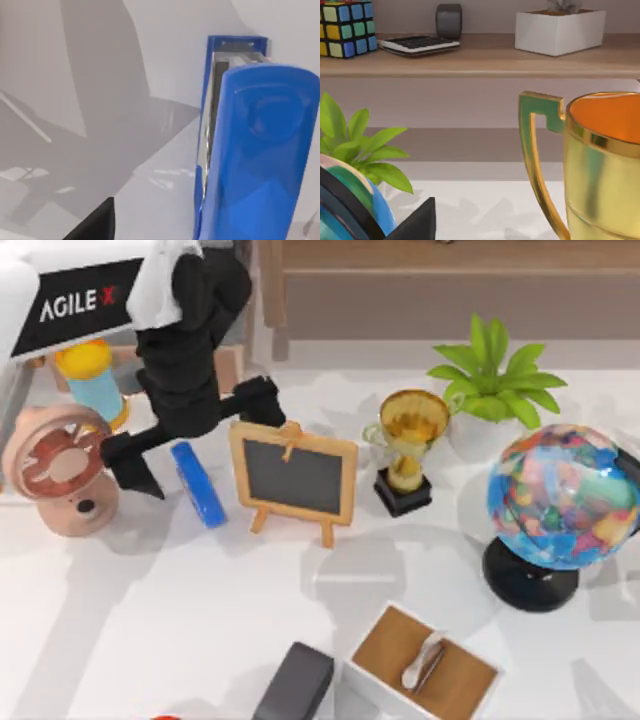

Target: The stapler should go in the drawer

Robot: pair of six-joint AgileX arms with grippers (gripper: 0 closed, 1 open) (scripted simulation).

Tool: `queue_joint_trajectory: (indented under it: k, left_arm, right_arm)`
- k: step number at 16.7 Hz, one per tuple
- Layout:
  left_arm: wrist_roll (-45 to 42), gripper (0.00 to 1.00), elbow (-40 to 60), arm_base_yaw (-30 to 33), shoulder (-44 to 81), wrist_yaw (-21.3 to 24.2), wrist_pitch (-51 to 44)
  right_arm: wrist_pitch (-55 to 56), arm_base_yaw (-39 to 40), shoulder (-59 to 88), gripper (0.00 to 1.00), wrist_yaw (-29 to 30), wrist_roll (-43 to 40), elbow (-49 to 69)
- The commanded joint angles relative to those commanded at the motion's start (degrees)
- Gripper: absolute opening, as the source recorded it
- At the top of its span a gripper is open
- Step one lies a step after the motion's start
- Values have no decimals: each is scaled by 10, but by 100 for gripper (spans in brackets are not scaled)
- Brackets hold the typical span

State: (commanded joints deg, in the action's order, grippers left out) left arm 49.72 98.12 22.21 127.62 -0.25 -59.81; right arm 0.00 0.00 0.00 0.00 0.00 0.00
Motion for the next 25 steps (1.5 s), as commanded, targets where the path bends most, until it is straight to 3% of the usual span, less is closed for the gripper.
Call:
queue_joint_trajectory:
  k: [10,23,25]
  left_arm:
    - [-9,100,-59,-9,14,-2,69]
    - [-9,2,-59,-9,14,-2,69]
    - [-9,0,-59,-9,14,-2,69]
  right_arm:
    - [0,0,0,100,0,0,0]
    - [0,0,0,100,0,0,0]
    - [0,0,0,100,0,0,0]
